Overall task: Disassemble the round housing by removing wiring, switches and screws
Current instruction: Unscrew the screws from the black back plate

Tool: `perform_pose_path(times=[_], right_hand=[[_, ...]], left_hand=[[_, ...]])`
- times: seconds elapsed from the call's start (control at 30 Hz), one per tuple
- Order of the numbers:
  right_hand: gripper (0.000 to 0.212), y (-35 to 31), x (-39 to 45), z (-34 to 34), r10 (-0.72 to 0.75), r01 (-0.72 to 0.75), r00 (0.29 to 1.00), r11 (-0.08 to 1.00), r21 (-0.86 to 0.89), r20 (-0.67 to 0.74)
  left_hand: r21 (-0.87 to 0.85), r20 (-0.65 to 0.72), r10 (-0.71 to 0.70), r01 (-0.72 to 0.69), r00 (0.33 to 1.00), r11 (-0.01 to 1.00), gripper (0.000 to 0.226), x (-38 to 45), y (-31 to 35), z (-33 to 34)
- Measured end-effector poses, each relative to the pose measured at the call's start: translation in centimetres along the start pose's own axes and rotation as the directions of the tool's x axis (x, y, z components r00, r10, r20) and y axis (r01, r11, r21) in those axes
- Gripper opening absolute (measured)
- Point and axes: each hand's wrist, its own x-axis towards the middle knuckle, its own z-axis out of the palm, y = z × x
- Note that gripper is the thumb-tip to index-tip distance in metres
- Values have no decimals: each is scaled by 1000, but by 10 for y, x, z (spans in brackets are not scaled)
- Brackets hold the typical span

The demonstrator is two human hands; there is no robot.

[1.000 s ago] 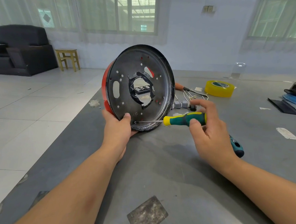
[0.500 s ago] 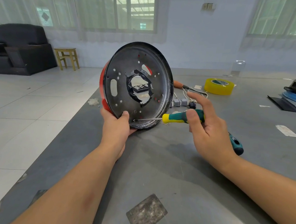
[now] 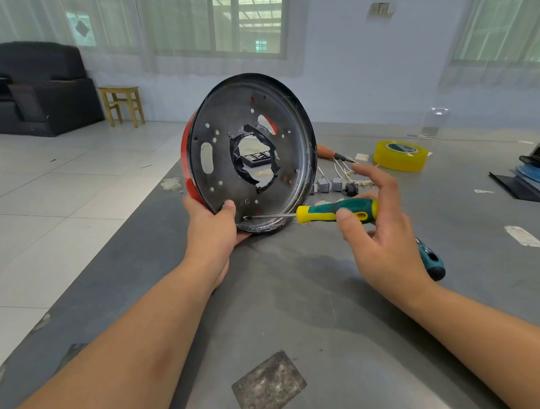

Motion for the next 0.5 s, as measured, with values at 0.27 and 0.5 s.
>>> perform_pose_path(times=[0.27, 0.5], right_hand=[[47, 1, 1, 0, 65, -65, 998, 998, -8, 13], [46, -1, 0, 0, 106, -106, 994, 994, 11, 15]], left_hand=[[-16, -14, -3, 3, 1000, 1000, 49, 2, -1, 0], [-7, -15, -1, 1, 1000, 1000, 48, 3, -1, 0]])
